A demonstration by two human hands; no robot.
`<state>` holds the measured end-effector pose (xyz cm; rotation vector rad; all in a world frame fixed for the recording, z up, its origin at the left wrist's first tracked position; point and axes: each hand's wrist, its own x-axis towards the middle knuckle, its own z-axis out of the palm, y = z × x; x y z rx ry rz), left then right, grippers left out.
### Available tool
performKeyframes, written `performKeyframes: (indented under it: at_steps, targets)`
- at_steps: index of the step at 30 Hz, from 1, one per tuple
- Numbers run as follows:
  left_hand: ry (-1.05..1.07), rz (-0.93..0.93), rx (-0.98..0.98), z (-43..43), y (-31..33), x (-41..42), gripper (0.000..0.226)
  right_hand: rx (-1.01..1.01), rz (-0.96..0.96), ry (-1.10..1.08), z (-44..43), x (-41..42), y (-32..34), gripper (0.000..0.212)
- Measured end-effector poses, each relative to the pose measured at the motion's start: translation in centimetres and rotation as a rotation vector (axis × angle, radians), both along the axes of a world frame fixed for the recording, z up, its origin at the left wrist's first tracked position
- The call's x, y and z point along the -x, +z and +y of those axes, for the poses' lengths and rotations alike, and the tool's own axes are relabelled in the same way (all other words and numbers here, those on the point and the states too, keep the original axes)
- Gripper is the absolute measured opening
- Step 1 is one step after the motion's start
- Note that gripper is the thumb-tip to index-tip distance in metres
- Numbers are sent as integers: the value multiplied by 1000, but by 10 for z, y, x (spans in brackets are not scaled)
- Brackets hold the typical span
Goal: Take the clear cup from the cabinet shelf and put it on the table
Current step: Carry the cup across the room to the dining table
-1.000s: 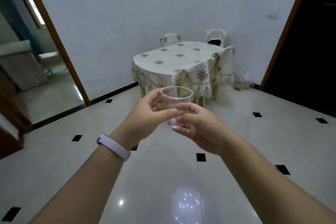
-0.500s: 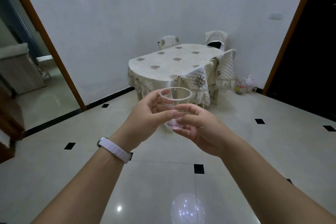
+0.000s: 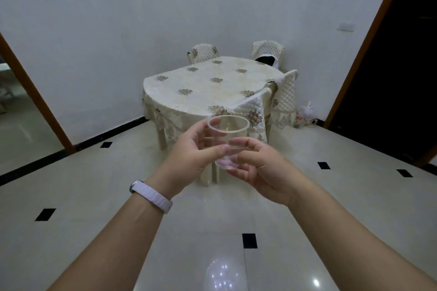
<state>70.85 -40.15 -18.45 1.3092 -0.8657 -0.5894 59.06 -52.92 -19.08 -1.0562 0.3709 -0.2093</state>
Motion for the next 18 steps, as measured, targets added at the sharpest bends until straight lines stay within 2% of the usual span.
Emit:
performKeyframes:
  at_steps: [9,14,18]
  targets:
    - [-35,13,13,-40,11,-100,54,12,-38,-49,-41,-94,13,48]
    - [-19,5,-11,-61,8,-135,54,15,-41,-36,-62,-129,9,38]
    - [1,-5,-37,-84,4,-163,53,-27,-40,-18,-88,-159,4,45]
